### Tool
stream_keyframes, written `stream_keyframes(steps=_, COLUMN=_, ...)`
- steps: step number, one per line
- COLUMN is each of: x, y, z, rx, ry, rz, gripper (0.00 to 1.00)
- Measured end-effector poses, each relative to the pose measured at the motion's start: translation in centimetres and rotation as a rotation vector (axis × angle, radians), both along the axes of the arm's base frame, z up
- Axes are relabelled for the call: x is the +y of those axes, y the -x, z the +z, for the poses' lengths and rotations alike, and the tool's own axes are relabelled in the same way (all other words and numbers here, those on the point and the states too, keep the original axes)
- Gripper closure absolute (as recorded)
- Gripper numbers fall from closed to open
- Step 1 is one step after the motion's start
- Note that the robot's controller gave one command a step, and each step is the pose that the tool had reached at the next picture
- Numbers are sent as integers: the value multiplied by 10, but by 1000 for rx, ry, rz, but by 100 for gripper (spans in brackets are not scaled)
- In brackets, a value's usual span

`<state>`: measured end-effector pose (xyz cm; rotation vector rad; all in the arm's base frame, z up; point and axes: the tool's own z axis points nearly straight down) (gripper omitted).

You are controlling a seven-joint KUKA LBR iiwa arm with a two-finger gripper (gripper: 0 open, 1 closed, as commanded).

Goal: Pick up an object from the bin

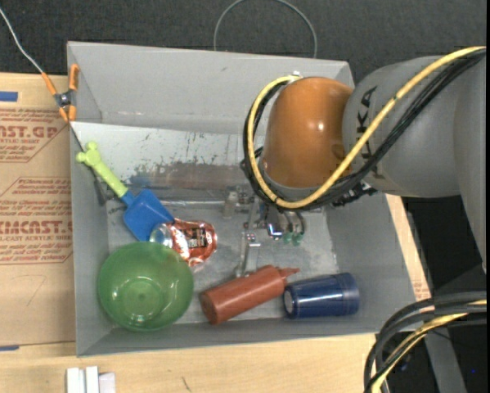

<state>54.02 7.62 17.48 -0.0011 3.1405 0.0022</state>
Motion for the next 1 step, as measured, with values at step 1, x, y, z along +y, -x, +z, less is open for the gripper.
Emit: stream_keyframes(steps=1, x=18, y=29, z=-55, rx=2, ry=0, rz=147, gripper=0)
